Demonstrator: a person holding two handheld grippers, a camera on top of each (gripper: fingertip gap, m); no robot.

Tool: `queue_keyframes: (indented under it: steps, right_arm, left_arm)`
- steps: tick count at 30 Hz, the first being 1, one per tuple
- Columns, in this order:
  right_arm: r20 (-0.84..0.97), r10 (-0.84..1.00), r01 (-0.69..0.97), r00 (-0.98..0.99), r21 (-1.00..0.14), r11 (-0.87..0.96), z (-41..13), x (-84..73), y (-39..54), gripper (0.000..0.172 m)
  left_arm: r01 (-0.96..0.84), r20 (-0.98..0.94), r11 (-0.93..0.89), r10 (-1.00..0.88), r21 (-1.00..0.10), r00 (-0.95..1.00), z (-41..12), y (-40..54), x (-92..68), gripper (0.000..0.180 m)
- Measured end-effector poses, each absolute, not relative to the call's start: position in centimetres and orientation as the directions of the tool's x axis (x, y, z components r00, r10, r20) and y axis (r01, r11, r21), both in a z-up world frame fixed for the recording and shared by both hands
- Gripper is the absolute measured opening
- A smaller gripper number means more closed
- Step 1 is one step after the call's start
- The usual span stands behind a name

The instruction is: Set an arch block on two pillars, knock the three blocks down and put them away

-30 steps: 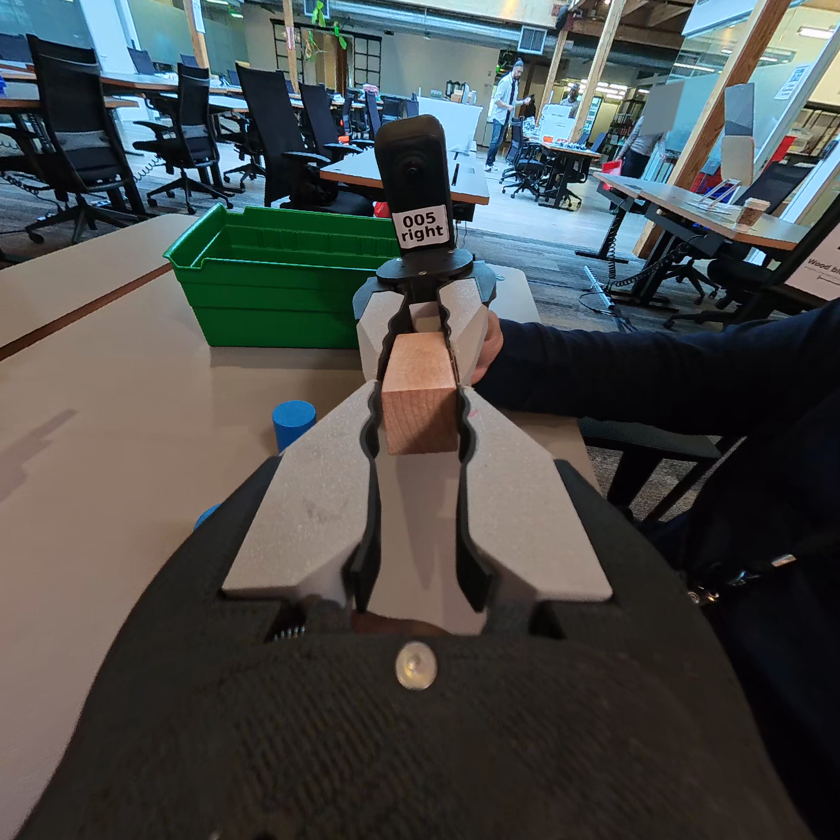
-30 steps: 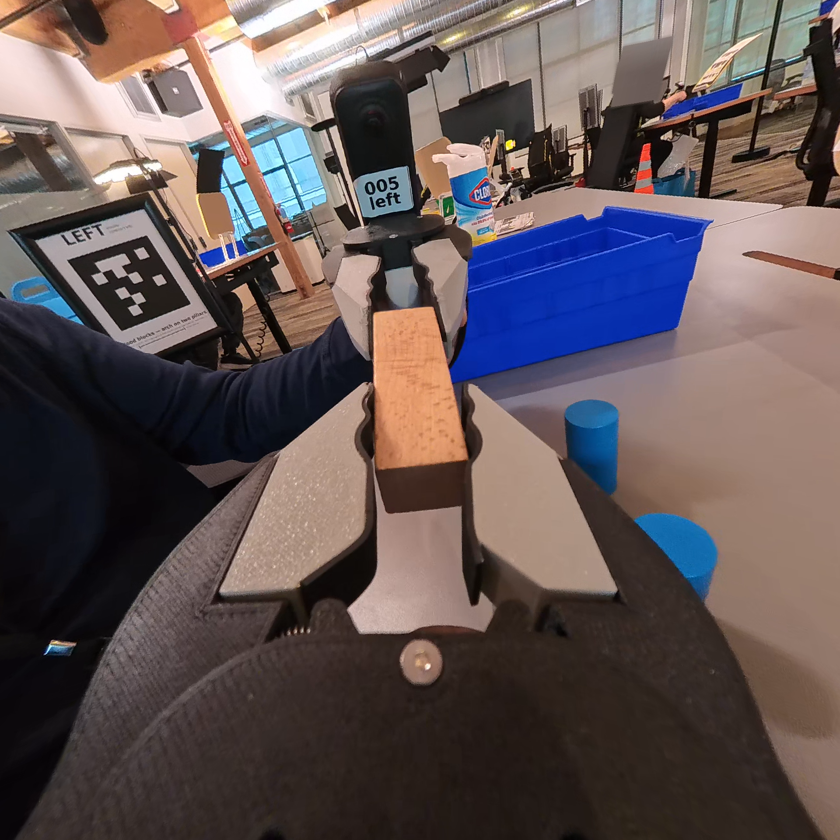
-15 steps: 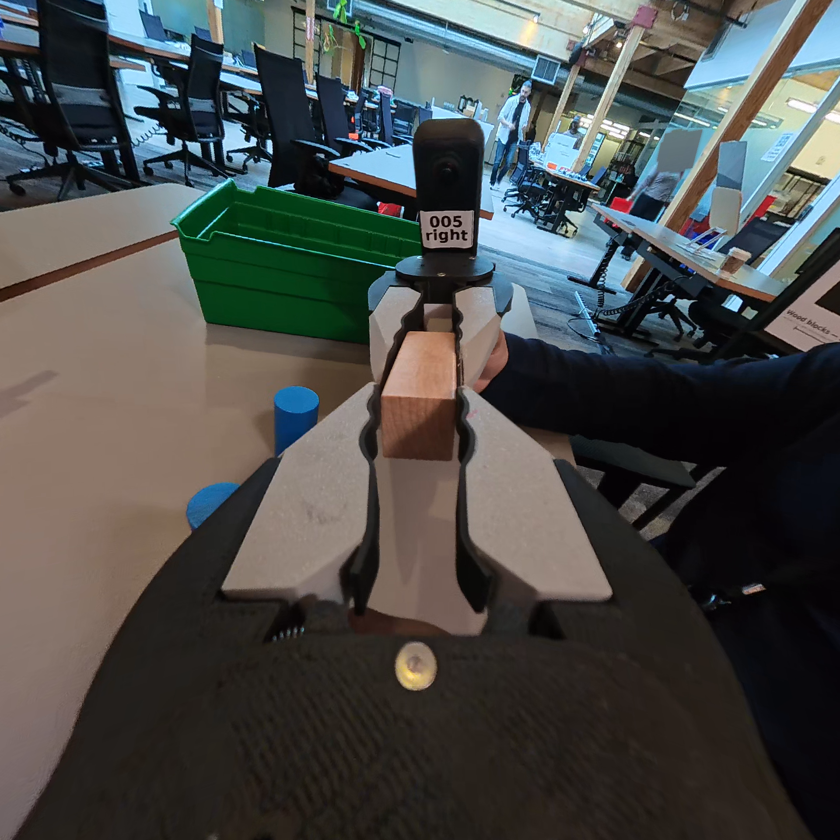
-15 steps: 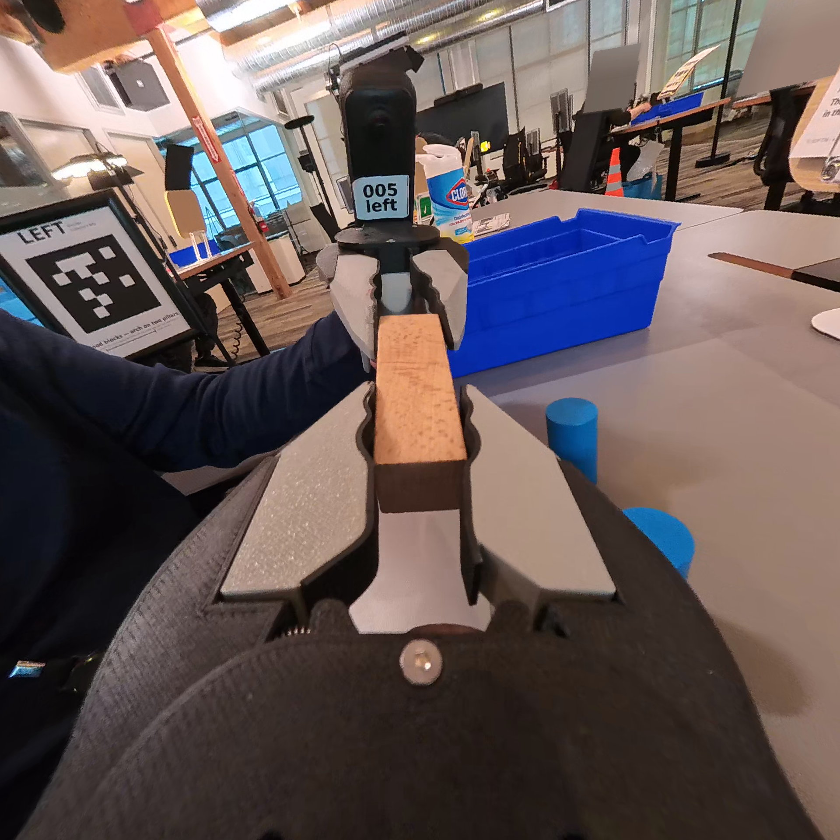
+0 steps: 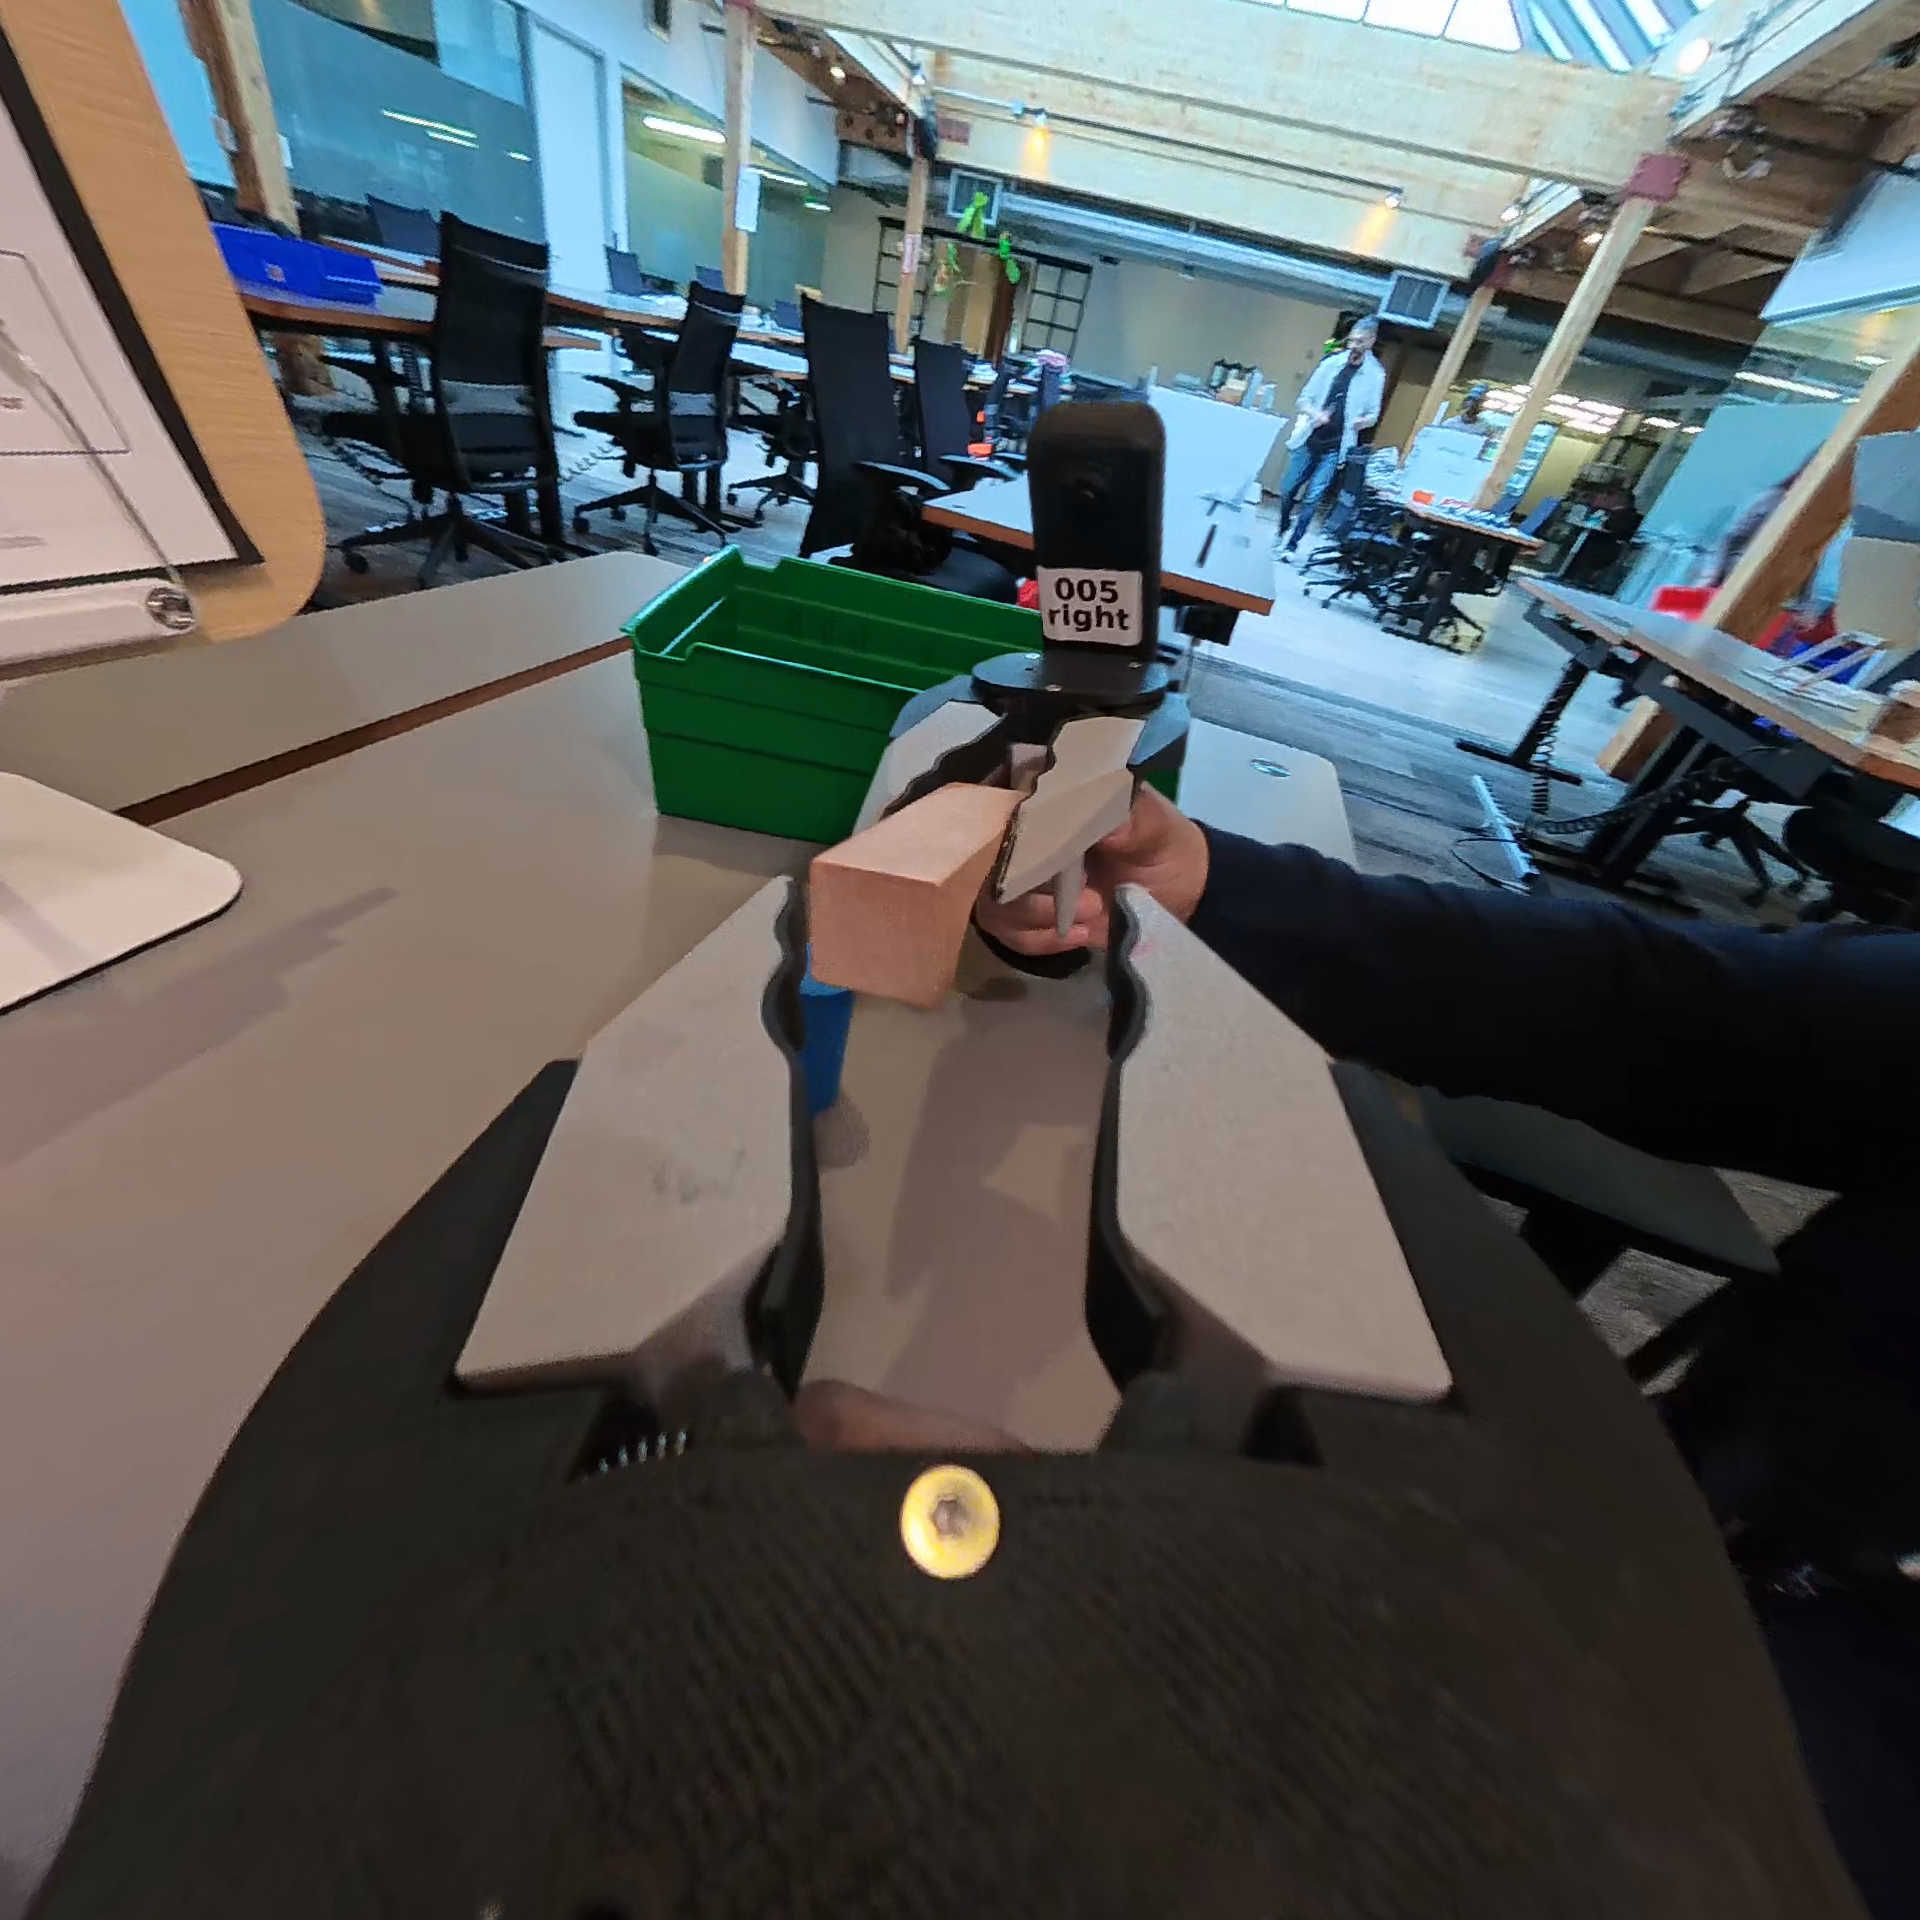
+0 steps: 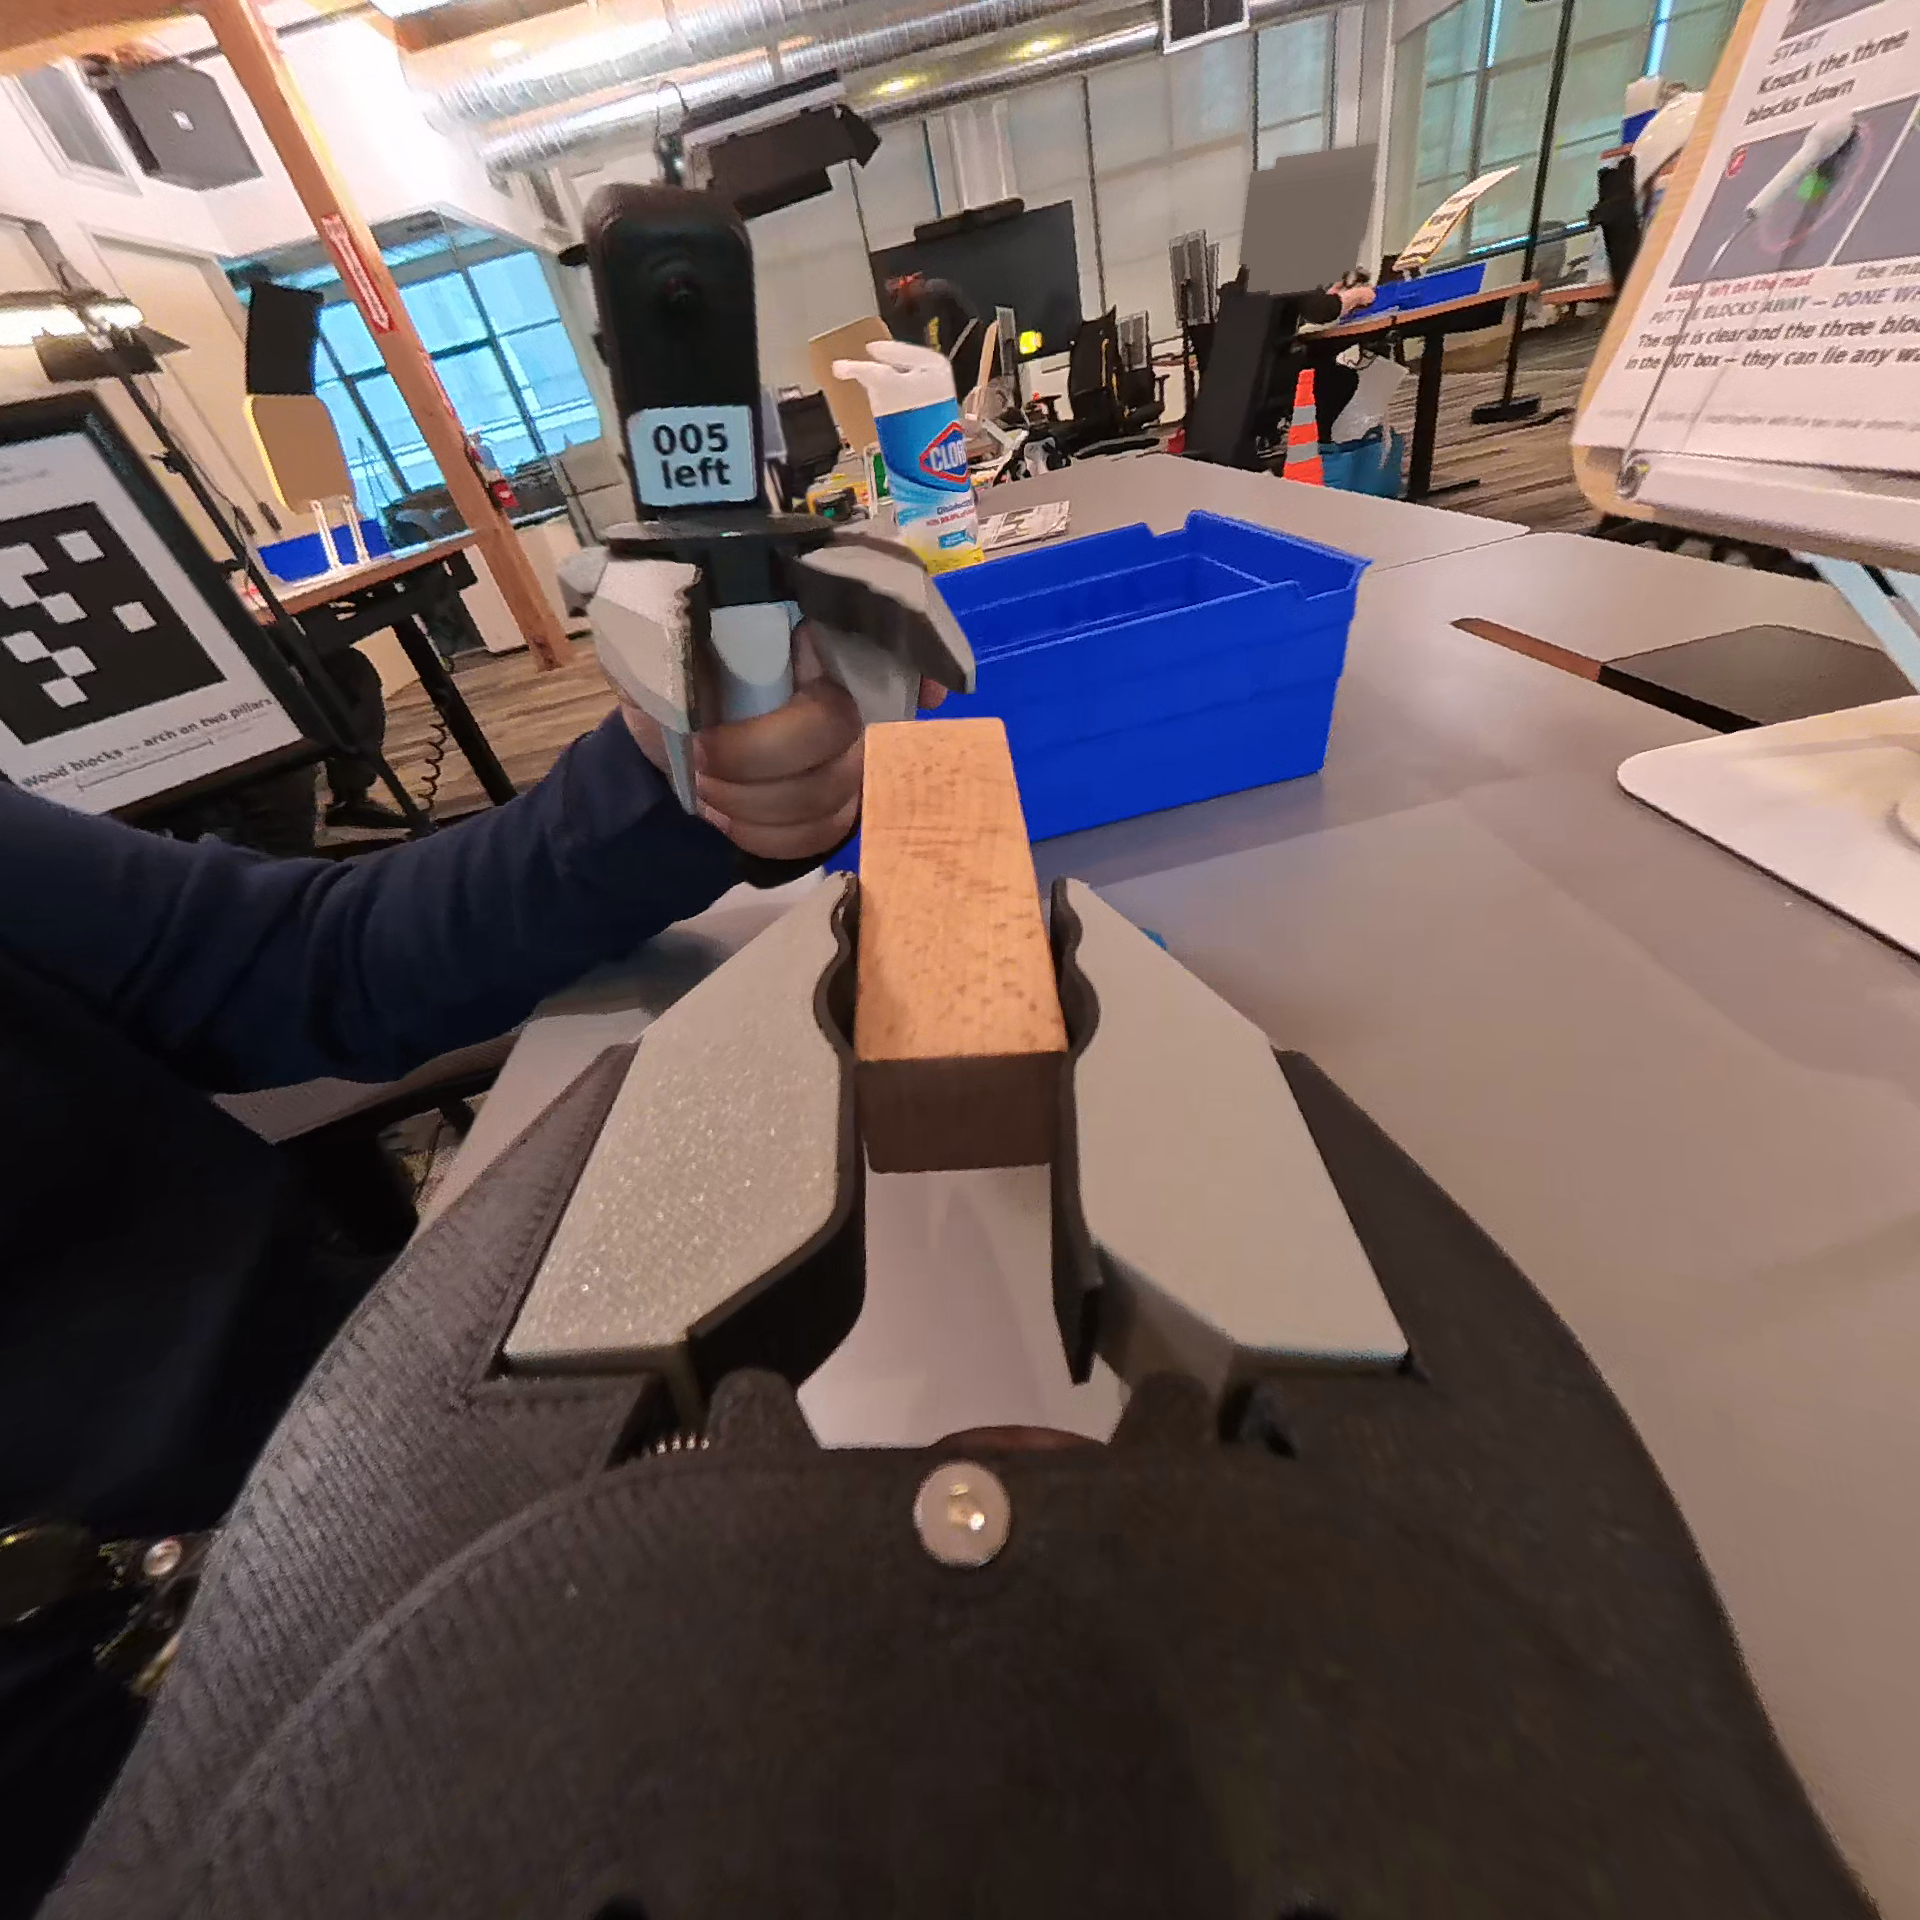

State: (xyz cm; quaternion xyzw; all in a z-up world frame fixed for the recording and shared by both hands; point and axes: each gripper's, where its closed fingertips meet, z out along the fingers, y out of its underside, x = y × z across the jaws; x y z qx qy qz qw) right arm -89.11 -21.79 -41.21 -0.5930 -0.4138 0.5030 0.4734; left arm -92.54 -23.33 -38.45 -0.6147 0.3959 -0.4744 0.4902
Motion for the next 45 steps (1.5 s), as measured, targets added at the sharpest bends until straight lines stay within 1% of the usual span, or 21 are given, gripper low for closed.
queue_keyframes:
  steps: [5, 13, 23, 31, 35, 41, 43, 45]
  right_arm:
    - [-0.140, 0.978, 0.086, 0.152, -0.984, -0.154, -42.2, -89.4, -20.1, 0.033]
    - [-0.107, 0.988, 0.137, 0.112, -0.983, -0.121, -43.5, -90.2, -19.0, 0.033]
    - [-0.139, 0.985, 0.185, 0.105, -0.970, -0.157, -45.0, -90.5, -18.1, 0.034]
    - [-0.121, 0.988, 0.164, 0.093, -0.977, -0.135, -44.1, -90.8, -18.9, 0.033]
    - [-0.124, 0.989, 0.170, 0.082, -0.976, -0.136, -44.2, -90.7, -19.4, 0.033]
    - [-0.140, 0.990, 0.126, 0.030, -0.982, -0.142, -42.9, -90.5, -20.8, 0.033]
    - [-0.141, 0.990, 0.118, 0.005, -0.983, -0.141, -42.5, -90.7, -21.4, 0.033]
    - [-0.144, 0.989, 0.117, -0.021, -0.983, -0.140, -42.3, -91.0, -22.1, 0.033]
  left_arm:
    - [-0.022, 0.156, -0.172, -0.937, -0.985, 0.313, -38.5, -22.2, -92.9, 0.055]
    - [0.006, 0.240, -0.256, -0.895, -0.967, 0.375, -39.2, -20.4, -93.6, 0.051]
    - [-0.013, 0.239, -0.264, -0.894, -0.965, 0.380, -39.6, -20.4, -93.4, 0.050]
    - [-0.118, 0.203, -0.286, -0.865, -0.951, 0.460, -42.1, -19.2, -93.6, 0.051]
    - [-0.160, 0.181, -0.276, -0.877, -0.948, 0.445, -42.9, -19.5, -93.2, 0.054]
    - [-0.197, 0.141, -0.237, -0.903, -0.951, 0.405, -43.2, -20.2, -92.6, 0.059]
    - [-0.196, 0.124, -0.211, -0.917, -0.958, 0.380, -43.0, -20.7, -92.2, 0.058]
    - [-0.186, 0.106, -0.178, -0.933, -0.966, 0.345, -42.6, -21.4, -91.9, 0.050]
